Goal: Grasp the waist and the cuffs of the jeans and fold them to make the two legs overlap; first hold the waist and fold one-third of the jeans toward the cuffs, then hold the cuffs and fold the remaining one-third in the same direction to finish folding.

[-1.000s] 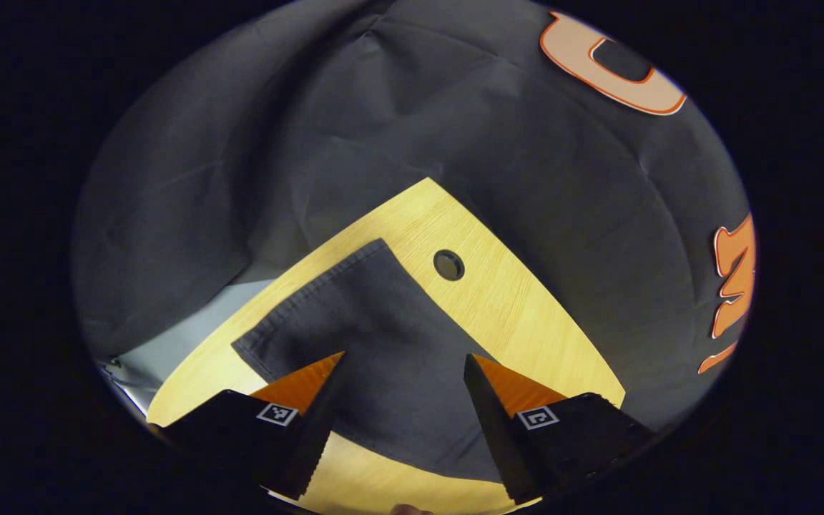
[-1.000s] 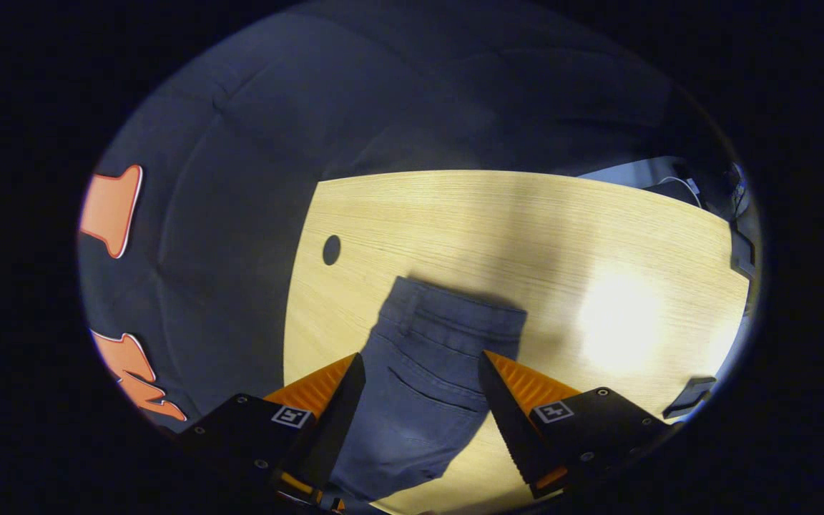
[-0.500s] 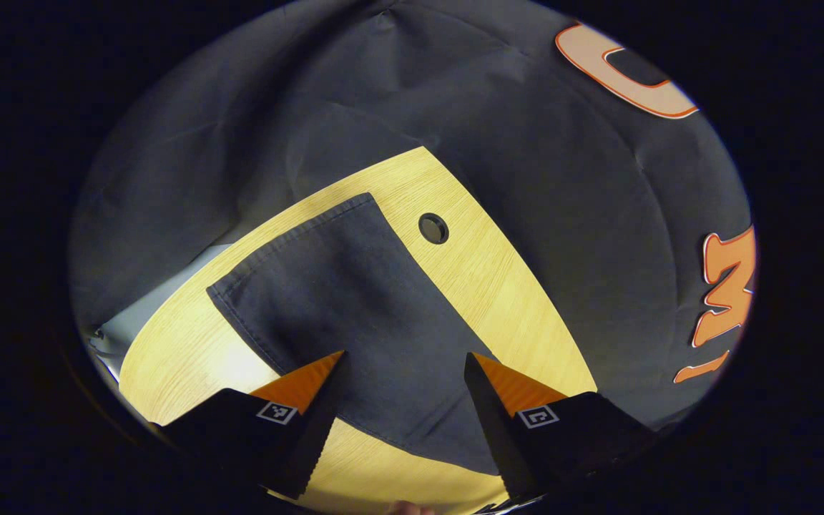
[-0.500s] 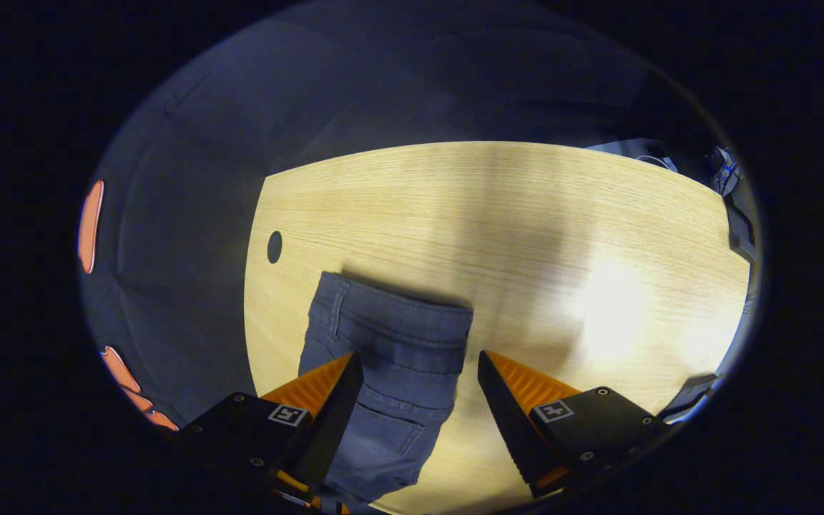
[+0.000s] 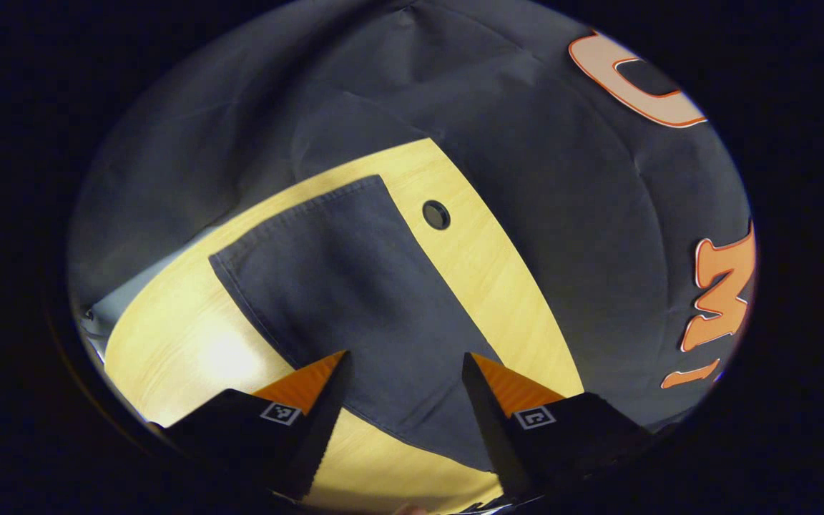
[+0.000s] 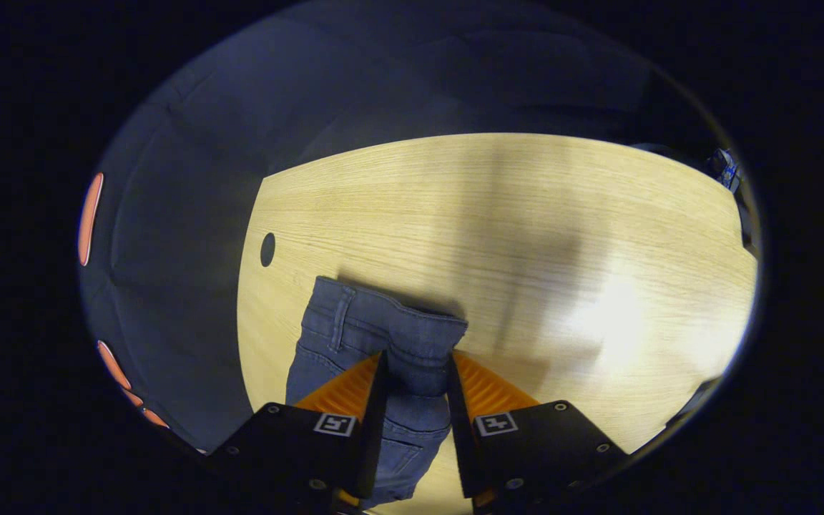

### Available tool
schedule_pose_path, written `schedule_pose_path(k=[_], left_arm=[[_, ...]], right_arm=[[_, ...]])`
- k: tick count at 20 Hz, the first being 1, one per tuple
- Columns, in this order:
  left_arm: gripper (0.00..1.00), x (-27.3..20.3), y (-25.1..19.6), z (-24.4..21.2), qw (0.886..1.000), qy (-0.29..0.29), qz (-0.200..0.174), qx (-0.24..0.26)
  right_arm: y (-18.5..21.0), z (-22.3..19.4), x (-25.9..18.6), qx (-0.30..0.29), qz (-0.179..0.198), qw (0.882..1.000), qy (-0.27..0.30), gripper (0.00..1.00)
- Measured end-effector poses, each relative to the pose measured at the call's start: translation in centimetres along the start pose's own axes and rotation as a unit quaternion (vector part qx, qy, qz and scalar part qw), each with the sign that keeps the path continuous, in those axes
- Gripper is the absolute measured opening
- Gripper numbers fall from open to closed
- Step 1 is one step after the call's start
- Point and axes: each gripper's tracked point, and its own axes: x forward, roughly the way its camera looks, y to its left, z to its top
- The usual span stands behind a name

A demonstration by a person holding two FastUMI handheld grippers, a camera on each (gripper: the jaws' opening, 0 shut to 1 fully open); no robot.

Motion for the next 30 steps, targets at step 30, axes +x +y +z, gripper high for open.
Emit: schedule_pose_path(k=[30], left_arm=[[0.92,-6.4,1.0,-3.6,0.990,-0.034,-0.055,0.126]], right_arm=[[16.2,-12.0,-13.0,-0.236,0.126,0.959,-0.094,0.16]])
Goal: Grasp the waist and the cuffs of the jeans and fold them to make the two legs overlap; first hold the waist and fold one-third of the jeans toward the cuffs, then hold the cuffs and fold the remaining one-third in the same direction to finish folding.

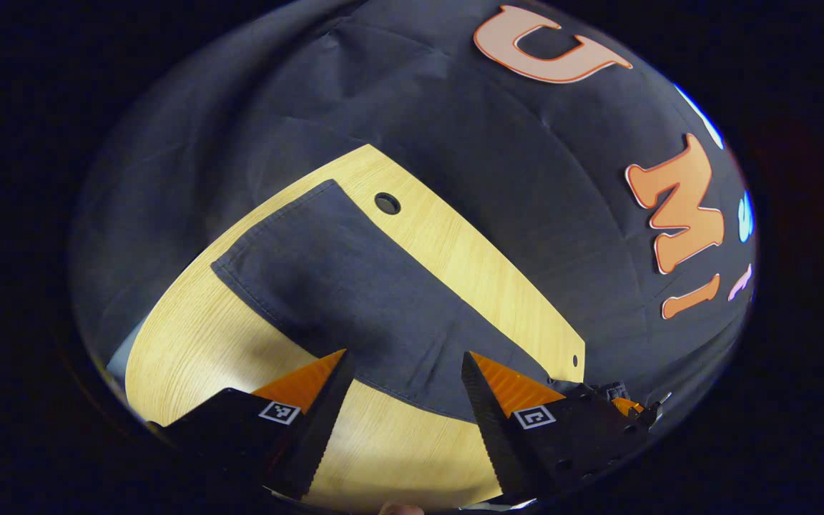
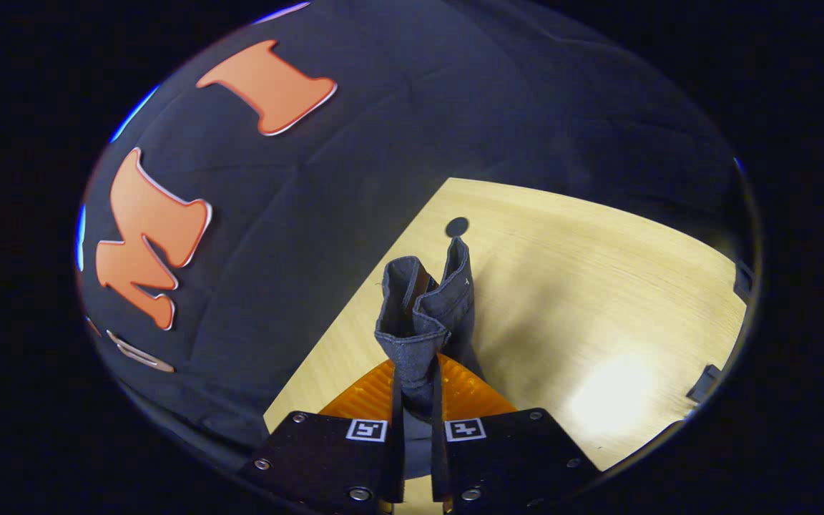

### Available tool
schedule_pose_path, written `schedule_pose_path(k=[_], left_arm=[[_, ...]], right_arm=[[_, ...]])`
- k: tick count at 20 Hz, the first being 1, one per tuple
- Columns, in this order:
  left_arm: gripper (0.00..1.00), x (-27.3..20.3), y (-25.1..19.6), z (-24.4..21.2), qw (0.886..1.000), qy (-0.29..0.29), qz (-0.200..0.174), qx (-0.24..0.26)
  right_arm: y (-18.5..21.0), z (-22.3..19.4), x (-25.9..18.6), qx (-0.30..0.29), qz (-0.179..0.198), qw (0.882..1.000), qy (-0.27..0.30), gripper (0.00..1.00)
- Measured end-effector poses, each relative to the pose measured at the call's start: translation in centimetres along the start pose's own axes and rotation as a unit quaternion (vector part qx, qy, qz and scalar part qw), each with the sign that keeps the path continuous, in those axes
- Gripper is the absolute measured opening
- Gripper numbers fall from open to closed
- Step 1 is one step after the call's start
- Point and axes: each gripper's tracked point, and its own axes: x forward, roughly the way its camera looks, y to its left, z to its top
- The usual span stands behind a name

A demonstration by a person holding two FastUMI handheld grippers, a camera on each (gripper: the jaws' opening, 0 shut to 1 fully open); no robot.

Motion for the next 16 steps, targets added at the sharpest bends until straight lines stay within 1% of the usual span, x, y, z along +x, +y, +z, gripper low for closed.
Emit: schedule_pose_path(k=[2,5,6,10,12,14,16], left_arm=[[0.92,-0.3,1.2,0.6,1.000,-0.005,0.003,-0.007],[0.92,-1.1,2.9,1.8,1.000,-0.020,0.013,-0.014],[0.92,-1.3,3.6,2.1,0.999,-0.023,0.017,-0.017],[0.92,-2.1,6.0,3.1,0.999,-0.030,0.029,-0.031],[0.92,-2.8,6.9,3.6,0.998,-0.036,0.032,-0.035],[0.92,-3.1,7.9,4.2,0.998,-0.036,0.037,-0.035],[0.92,-2.3,8.7,4.7,0.998,-0.030,0.043,-0.035]], right_arm=[[1.6,-1.2,-0.2,-0.030,0.006,1.000,0.004,0.15],[6.2,-4.3,0.0,-0.080,0.020,0.997,0.015,0.15],[7.1,-5.2,0.0,-0.093,0.027,0.995,0.021,0.15],[10.2,-9.6,-0.3,-0.133,0.052,0.988,0.055,0.15],[11.3,-12.2,0.0,-0.148,0.065,0.984,0.080,0.15],[12.1,-15.2,0.4,-0.163,0.059,0.980,0.102,0.15],[11.5,-16.7,1.2,-0.185,0.045,0.976,0.108,0.15]])
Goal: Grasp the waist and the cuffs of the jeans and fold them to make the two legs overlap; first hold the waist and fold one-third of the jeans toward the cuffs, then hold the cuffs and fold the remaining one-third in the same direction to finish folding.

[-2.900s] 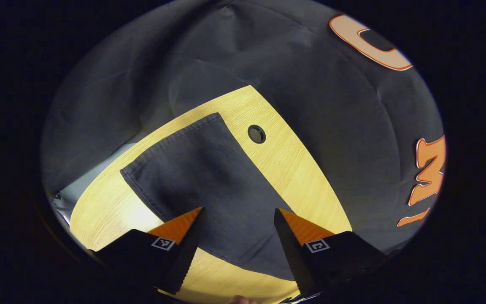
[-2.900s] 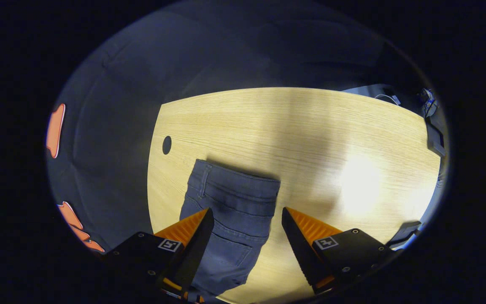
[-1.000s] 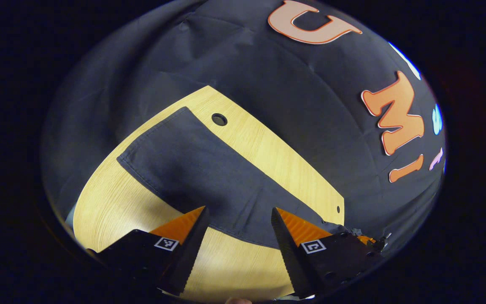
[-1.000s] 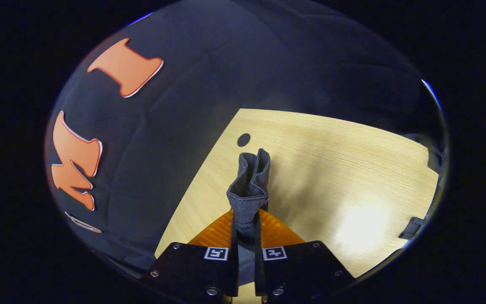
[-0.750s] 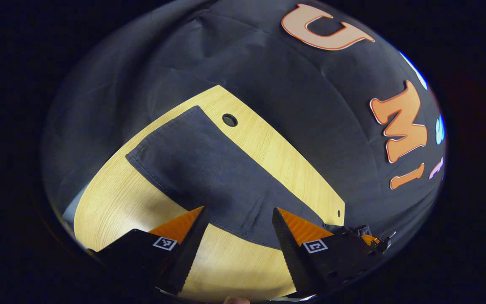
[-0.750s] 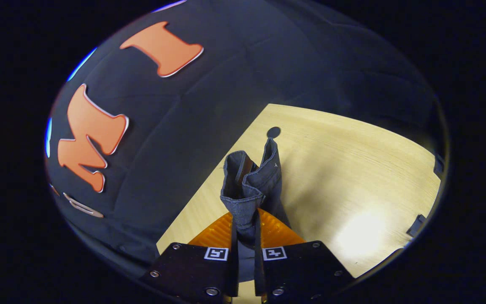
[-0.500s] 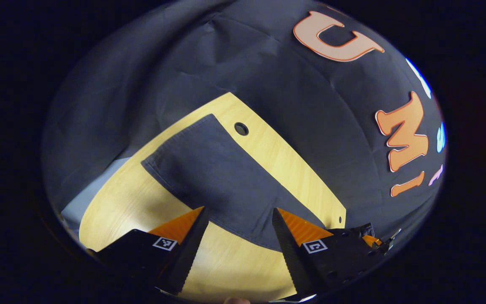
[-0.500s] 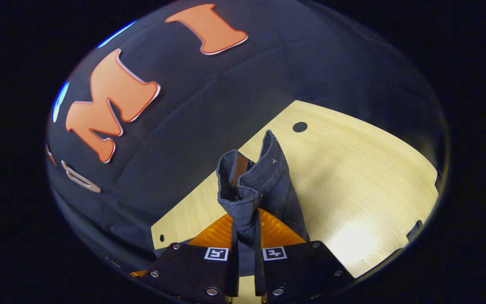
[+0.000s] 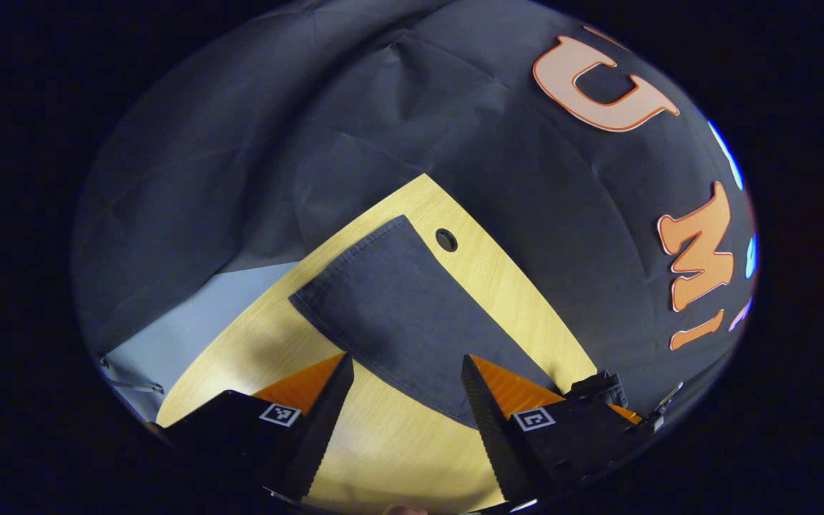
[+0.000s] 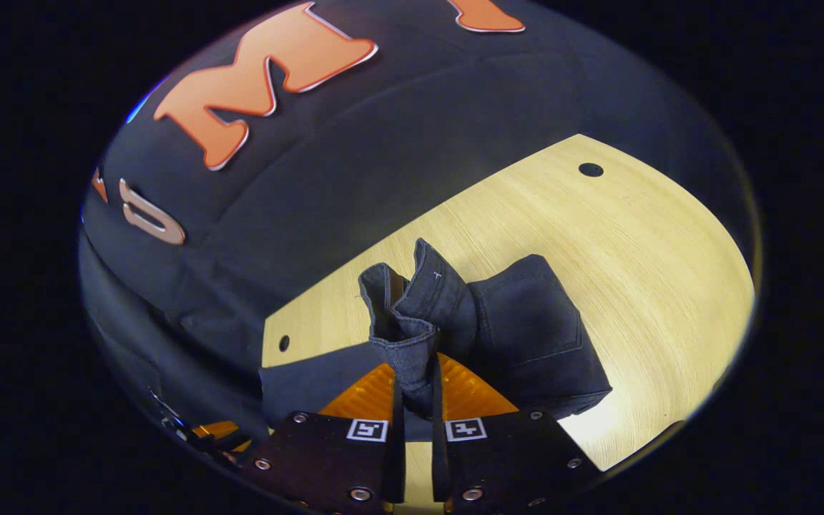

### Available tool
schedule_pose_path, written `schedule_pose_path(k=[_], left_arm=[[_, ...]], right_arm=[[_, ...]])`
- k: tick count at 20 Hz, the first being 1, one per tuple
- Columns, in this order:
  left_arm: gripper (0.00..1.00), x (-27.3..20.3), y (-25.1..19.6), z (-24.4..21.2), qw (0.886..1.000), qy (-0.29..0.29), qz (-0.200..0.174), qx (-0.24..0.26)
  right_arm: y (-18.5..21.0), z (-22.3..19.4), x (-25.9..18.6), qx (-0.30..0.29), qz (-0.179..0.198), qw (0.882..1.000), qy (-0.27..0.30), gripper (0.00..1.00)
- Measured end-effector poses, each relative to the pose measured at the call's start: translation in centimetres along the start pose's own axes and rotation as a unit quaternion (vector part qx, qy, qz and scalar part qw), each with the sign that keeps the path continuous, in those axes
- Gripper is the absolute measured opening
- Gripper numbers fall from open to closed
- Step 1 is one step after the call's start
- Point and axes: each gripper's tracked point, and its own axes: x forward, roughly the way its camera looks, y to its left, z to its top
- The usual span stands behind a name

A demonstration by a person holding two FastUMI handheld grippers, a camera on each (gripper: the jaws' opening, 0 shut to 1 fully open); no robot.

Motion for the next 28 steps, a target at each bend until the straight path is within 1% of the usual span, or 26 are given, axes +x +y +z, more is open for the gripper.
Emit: schedule_pose_path(k=[2,4,5,7,8,9,10,11,12,14,15,16,18,21,22,23,24,25,26,27,28], left_arm=[[0.92,0.7,0.4,0.5,1.000,0.008,0.000,-0.004],[0.92,1.5,0.6,0.8,1.000,0.026,-0.001,-0.014],[0.92,2.1,0.8,0.8,0.999,0.038,0.006,-0.020],[0.92,3.5,1.5,0.8,0.997,0.060,0.027,-0.034],[0.93,4.3,1.8,0.7,0.996,0.074,0.039,-0.039],[0.95,4.9,2.2,0.6,0.994,0.084,0.050,-0.042],[0.94,5.4,2.8,0.3,0.992,0.098,0.069,-0.044],[0.95,6.1,3.5,0.5,0.989,0.109,0.086,-0.044],[0.95,6.8,4.5,0.5,0.986,0.118,0.107,-0.043],[0.95,7.9,5.8,0.1,0.978,0.139,0.146,-0.047],[0.95,8.4,6.7,-0.2,0.973,0.149,0.168,-0.048],[0.95,8.9,7.4,-0.3,0.968,0.160,0.187,-0.048],[0.96,10.0,8.1,-1.0,0.961,0.171,0.211,-0.060],[0.95,11.1,8.9,-1.2,0.949,0.178,0.253,-0.057],[0.95,11.6,8.7,-0.8,0.949,0.170,0.261,-0.055],[0.95,12.2,8.8,-0.5,0.949,0.162,0.266,-0.047],[0.96,12.5,8.9,-0.5,0.946,0.164,0.278,-0.036],[0.95,12.2,8.7,-0.9,0.941,0.174,0.290,-0.020],[0.96,12.5,8.6,-0.4,0.944,0.159,0.289,0.006],[0.97,12.4,8.5,-0.7,0.944,0.161,0.288,0.015],[0.96,12.3,8.1,-0.4,0.945,0.157,0.287,0.013]], right_arm=[[0.6,-1.2,0.4,-0.005,-0.002,1.000,0.018,0.15],[0.2,-2.9,1.2,-0.014,-0.007,0.999,0.036,0.15],[0.2,-3.4,1.8,-0.013,-0.015,0.999,0.036,0.15],[0.6,-4.4,2.1,0.013,-0.018,0.999,0.048,0.16],[0.8,-5.0,2.5,0.030,-0.013,0.998,0.059,0.23],[0.8,-5.8,2.7,0.042,-0.008,0.997,0.069,0.27],[0.7,-6.3,2.9,0.054,-0.006,0.996,0.076,0.36],[1.3,-6.8,2.7,0.067,0.008,0.994,0.081,0.38],[2.0,-6.8,2.6,0.083,0.032,0.993,0.076,0.48],[3.1,-7.3,2.3,0.113,0.058,0.989,0.081,0.67],[3.2,-7.7,2.2,0.119,0.057,0.988,0.082,0.79],[3.1,-7.9,2.3,0.122,0.053,0.988,0.078,0.82],[3.2,-7.7,1.8,0.135,0.054,0.987,0.067,0.85],[2.1,-7.0,0.1,0.154,0.050,0.986,0.043,0.84],[1.6,-6.8,-0.3,0.152,0.044,0.987,0.034,0.84],[1.4,-6.5,-0.9,0.153,0.041,0.987,0.026,0.75],[1.2,-6.1,-1.6,0.158,0.046,0.986,0.016,0.85],[0.7,-5.9,-2.1,0.169,0.051,0.984,0.012,0.84],[0.0,-5.6,-2.5,0.182,0.053,0.982,0.007,0.86],[-0.5,-5.4,-2.8,0.191,0.056,0.980,0.005,0.87],[-0.9,-5.1,-3.0,0.195,0.056,0.979,0.001,0.87]])
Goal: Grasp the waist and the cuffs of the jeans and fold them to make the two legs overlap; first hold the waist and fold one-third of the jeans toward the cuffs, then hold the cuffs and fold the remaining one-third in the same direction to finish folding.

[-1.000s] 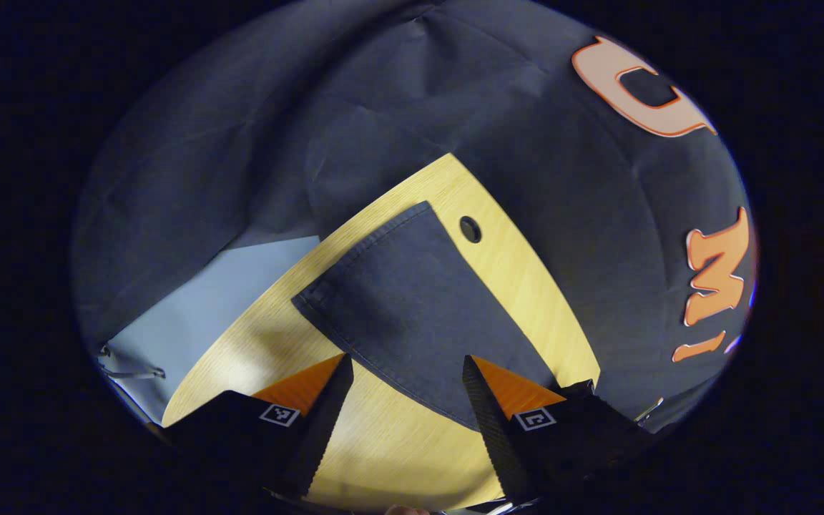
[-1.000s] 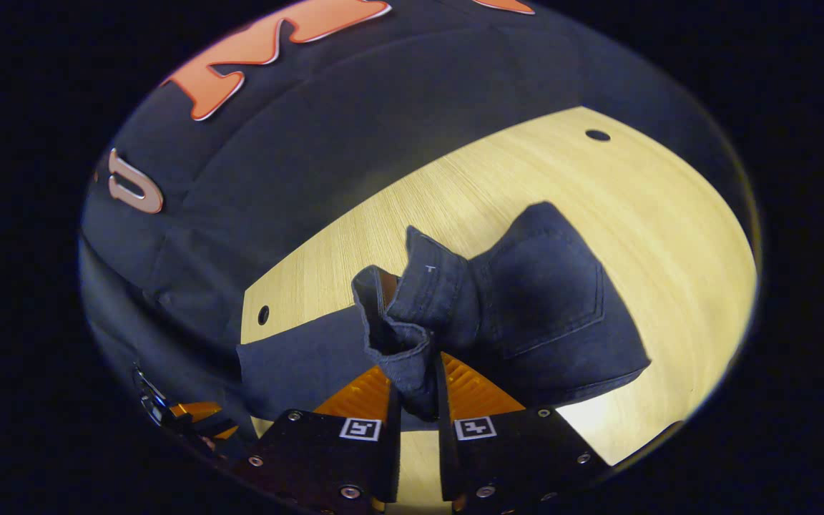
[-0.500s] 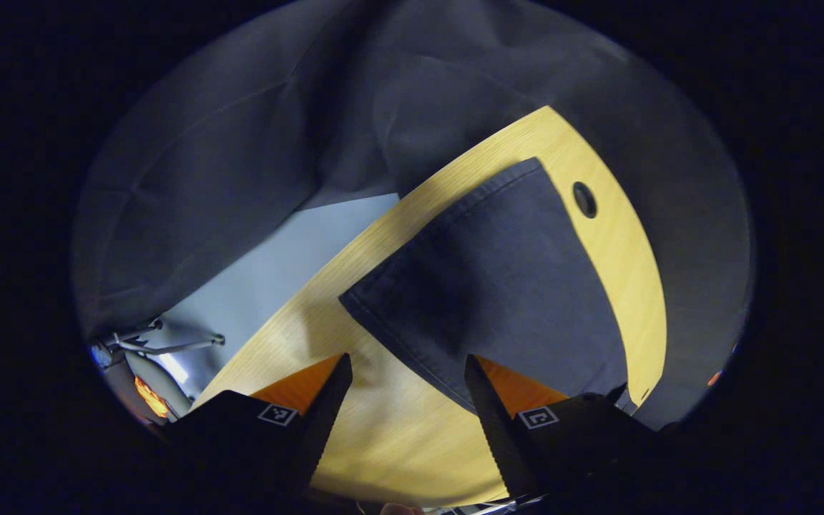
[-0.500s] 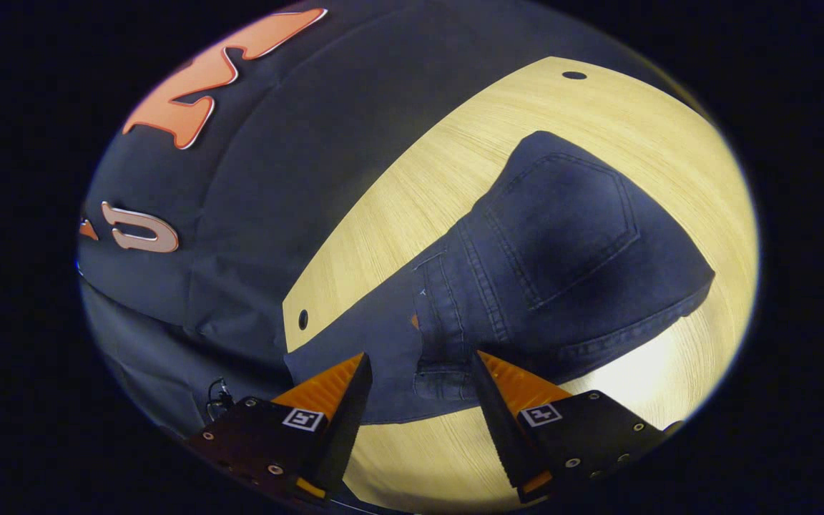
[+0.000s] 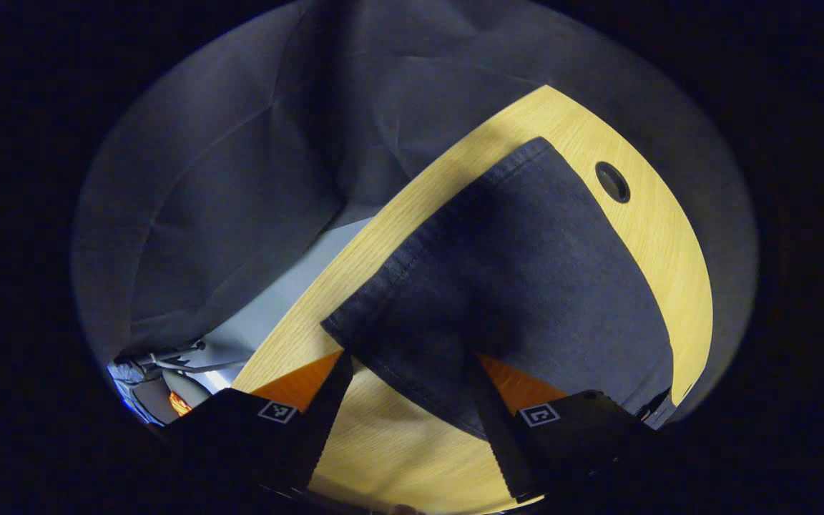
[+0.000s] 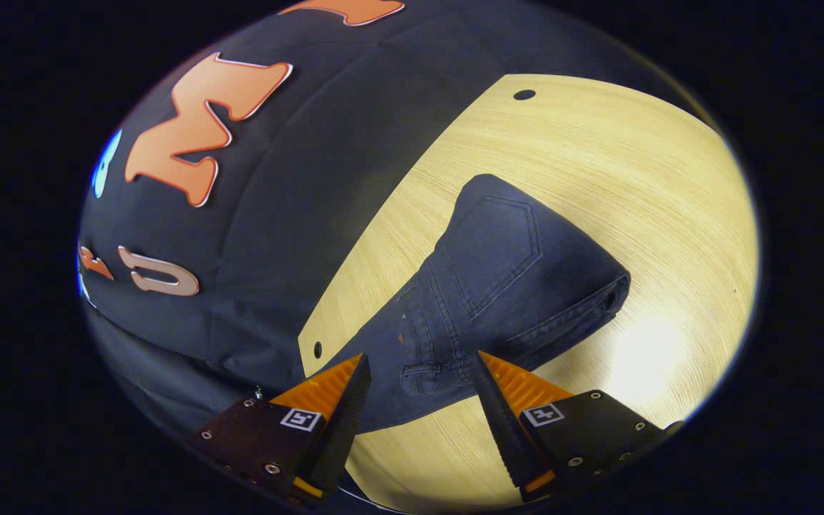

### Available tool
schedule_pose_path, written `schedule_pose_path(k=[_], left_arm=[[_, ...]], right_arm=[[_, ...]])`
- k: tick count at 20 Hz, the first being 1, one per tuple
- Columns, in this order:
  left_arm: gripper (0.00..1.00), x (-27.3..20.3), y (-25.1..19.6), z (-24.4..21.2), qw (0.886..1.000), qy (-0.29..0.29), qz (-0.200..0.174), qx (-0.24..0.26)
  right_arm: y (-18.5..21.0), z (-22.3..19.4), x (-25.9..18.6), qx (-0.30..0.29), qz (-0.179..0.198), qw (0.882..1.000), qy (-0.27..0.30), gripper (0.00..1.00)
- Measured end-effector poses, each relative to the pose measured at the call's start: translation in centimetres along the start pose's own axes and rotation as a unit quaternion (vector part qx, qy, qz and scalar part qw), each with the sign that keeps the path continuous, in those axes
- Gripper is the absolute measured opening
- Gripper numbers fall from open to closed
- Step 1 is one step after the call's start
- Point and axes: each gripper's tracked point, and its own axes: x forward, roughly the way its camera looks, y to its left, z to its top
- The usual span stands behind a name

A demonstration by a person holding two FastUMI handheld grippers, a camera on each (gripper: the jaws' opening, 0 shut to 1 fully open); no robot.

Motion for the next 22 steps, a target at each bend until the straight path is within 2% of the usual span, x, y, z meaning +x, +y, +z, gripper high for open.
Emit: schedule_pose_path(k=[5,7,9,10,11,12,13,15,17,22], left_arm=[[0.95,0.0,0.1,-0.1,1.000,-0.021,0.001,-0.016],[0.82,-0.1,-1.0,0.0,0.999,-0.034,-0.003,-0.020],[0.34,0.1,-2.7,0.0,0.998,-0.042,-0.028,-0.025],[0.10,0.0,-2.6,-0.2,0.999,-0.041,-0.029,-0.015],[0.09,0.2,-2.4,-0.2,0.998,-0.049,-0.033,0.000],[0.08,-0.5,-2.4,-0.1,0.997,-0.057,-0.044,-0.004],[0.03,-0.8,-2.9,0.1,0.996,-0.070,-0.061,-0.014],[0.02,-2.8,-3.1,0.2,0.991,-0.089,-0.095,-0.024],[0.01,-5.2,-4.3,0.7,0.983,-0.119,-0.137,-0.029],[0.01,-13.0,-7.8,-0.1,0.955,-0.205,-0.213,0.011]], right_arm=[[-0.9,1.4,-0.9,0.013,0.017,1.000,0.003,0.87],[-1.1,1.9,-1.4,0.012,0.029,0.999,0.011,0.87],[-1.5,2.4,-2.1,0.012,0.036,0.999,0.018,0.87],[-1.9,2.9,-2.5,0.012,0.038,0.999,0.018,0.87],[-2.3,3.3,-3.0,0.010,0.039,0.999,0.017,0.87],[-3.3,4.0,-3.6,0.007,0.037,0.999,0.015,0.87],[-4.0,4.5,-4.1,0.004,0.034,0.999,0.013,0.87],[-5.2,5.8,-4.8,-0.003,0.028,1.000,0.005,0.87],[-6.1,6.8,-5.3,-0.018,0.022,1.000,-0.002,0.87],[-6.5,8.4,-6.3,-0.059,0.025,0.998,-0.009,0.87]])
